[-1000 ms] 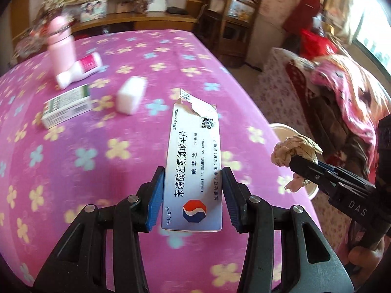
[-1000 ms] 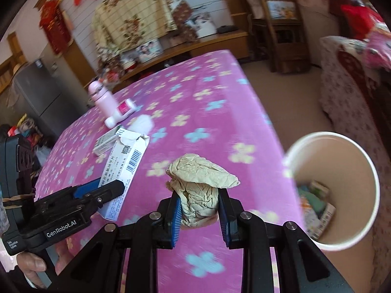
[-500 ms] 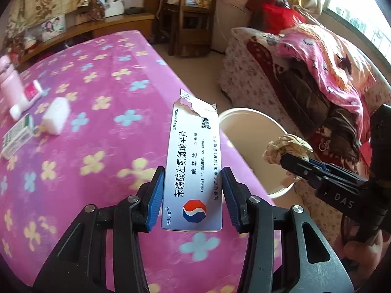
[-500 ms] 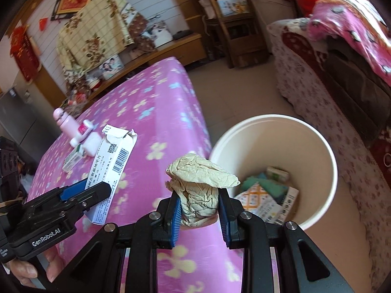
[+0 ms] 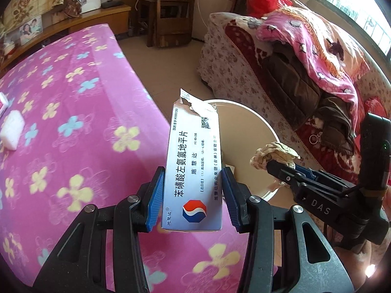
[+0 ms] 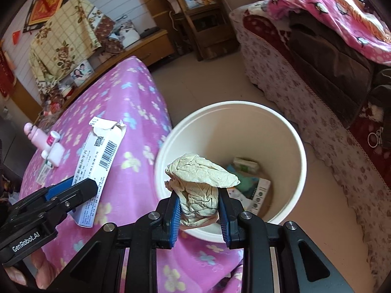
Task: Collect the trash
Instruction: 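Carry both items over the white bin and open both tools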
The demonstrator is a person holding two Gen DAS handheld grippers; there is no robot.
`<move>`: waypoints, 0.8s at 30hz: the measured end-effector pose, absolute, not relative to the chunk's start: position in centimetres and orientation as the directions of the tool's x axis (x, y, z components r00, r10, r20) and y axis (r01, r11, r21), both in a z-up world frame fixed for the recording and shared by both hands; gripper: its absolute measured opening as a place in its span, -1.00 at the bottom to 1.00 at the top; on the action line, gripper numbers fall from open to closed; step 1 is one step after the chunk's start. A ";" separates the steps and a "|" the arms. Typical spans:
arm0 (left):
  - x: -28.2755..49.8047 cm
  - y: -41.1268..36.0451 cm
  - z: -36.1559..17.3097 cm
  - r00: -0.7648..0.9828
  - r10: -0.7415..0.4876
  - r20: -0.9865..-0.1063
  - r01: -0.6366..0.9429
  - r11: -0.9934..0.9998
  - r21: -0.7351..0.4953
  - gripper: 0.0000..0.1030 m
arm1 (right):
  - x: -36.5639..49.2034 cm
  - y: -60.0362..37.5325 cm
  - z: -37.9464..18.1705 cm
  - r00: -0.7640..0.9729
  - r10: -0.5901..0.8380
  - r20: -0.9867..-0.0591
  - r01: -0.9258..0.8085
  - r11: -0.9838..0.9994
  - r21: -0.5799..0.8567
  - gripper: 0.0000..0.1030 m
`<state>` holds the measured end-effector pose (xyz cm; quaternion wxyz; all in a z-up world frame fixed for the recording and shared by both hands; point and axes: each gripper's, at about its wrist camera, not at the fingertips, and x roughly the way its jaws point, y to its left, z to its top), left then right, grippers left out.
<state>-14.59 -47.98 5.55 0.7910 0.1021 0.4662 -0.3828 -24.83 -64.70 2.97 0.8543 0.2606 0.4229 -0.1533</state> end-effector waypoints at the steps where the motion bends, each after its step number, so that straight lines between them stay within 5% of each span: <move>1: -14.7 -48.3 5.4 0.269 -0.512 -0.816 0.704 0.683 -0.196 -0.15 | -24.8 -64.9 2.8 0.594 -0.044 -0.803 0.487 0.815 0.315 -0.50; 5: -14.7 -49.3 5.0 0.257 -0.516 -0.817 0.714 0.671 -0.199 -0.15 | -24.9 -65.6 2.6 0.585 -0.067 -0.808 0.508 0.807 0.301 -0.43; 8: -14.9 -49.8 4.7 0.256 -0.521 -0.815 0.726 0.660 -0.194 -0.14 | -24.9 -65.9 2.4 0.576 -0.087 -0.813 0.529 0.798 0.289 0.22; 24: -13.9 -47.5 4.8 0.272 -0.530 -0.803 0.697 0.684 -0.215 0.08 | -25.2 -65.3 2.8 0.579 -0.081 -0.811 0.538 0.785 0.306 0.23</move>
